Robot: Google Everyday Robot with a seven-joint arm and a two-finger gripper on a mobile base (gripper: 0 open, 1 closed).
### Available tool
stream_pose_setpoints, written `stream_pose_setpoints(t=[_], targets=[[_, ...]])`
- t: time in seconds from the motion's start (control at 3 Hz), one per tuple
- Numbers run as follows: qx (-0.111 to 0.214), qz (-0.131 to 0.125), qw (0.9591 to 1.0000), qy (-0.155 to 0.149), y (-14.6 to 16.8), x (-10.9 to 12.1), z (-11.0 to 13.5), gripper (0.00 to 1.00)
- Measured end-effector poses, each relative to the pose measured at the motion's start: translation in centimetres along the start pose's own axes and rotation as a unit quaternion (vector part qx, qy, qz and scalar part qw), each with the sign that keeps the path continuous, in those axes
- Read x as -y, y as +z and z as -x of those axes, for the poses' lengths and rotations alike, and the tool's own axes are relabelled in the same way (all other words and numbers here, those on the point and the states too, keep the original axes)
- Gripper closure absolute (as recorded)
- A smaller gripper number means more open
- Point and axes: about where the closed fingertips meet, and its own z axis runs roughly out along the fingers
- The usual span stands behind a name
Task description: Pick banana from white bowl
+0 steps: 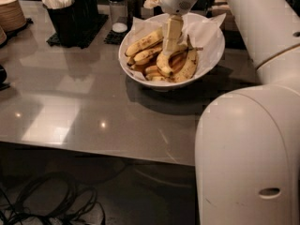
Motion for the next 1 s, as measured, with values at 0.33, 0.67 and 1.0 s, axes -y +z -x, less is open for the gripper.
stream_pose_setpoints(t=[0.33, 0.67, 1.0], targets=[[-0.003, -0.002, 1.0, 0.004, 1.1, 0.6, -0.7, 0.02], [-0.006, -0.003, 0.9999, 0.013, 1.9, 0.8, -1.8, 0.01], [-0.005, 0.001, 0.9996, 0.028, 2.7, 0.6, -3.0, 0.0]])
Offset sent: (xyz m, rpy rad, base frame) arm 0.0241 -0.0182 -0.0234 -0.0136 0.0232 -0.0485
